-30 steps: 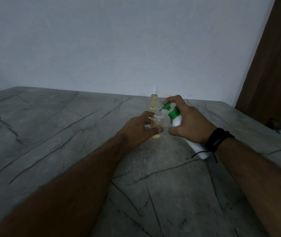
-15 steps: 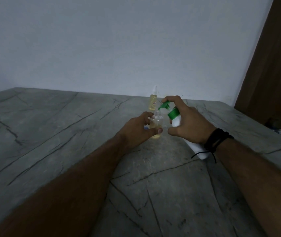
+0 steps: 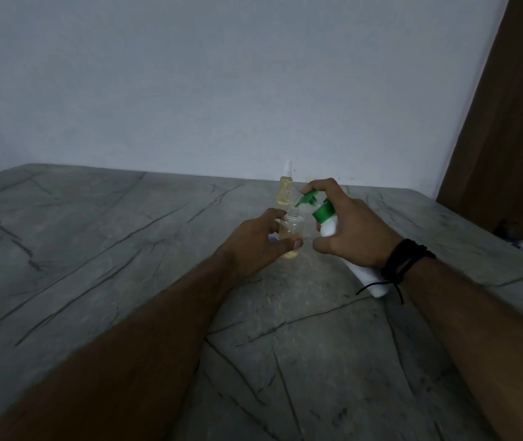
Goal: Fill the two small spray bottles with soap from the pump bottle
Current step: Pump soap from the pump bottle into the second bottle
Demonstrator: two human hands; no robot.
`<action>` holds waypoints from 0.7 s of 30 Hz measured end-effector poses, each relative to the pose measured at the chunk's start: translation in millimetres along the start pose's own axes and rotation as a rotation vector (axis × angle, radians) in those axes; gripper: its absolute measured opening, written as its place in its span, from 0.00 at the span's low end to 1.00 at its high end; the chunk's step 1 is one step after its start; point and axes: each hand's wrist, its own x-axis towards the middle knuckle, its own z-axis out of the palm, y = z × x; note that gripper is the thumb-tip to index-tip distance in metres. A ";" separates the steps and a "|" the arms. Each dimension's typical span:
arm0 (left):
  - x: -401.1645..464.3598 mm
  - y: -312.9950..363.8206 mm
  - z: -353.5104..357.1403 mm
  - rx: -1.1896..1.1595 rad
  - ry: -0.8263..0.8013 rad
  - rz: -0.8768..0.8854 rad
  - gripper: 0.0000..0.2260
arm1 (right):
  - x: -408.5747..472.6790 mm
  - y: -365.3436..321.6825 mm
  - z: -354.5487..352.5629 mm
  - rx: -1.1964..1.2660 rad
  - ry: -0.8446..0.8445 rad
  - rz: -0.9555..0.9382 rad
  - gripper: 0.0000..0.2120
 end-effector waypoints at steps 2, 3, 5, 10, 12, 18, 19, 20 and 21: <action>0.5 -0.6 0.1 -0.001 0.001 0.004 0.30 | 0.2 0.1 -0.1 0.001 0.004 0.002 0.34; 0.5 -0.9 0.0 -0.001 0.003 0.006 0.30 | 0.2 0.2 0.0 0.003 0.006 0.004 0.34; 0.2 -1.4 0.0 0.001 0.008 0.013 0.30 | -0.1 0.3 0.0 0.005 0.007 0.005 0.35; 0.5 -2.4 0.2 -0.005 0.008 0.021 0.30 | -0.6 -0.5 -0.5 0.003 0.011 -0.002 0.35; 0.8 -2.8 0.4 -0.002 0.007 0.017 0.30 | -0.5 -0.5 -0.7 0.003 0.013 -0.001 0.34; 1.8 -2.5 1.6 0.001 0.013 0.008 0.31 | -1.2 -0.4 -0.7 0.005 0.012 0.004 0.37; 1.9 -2.6 1.7 0.004 0.014 0.008 0.31 | -0.9 -0.5 -0.6 0.004 0.009 0.005 0.37; 1.8 -2.9 1.7 0.007 0.015 0.010 0.31 | -0.7 -0.6 -0.5 0.002 0.006 0.007 0.36; 1.8 -3.0 1.7 0.008 0.017 0.014 0.30 | -0.4 -0.6 -0.4 0.000 0.004 0.009 0.35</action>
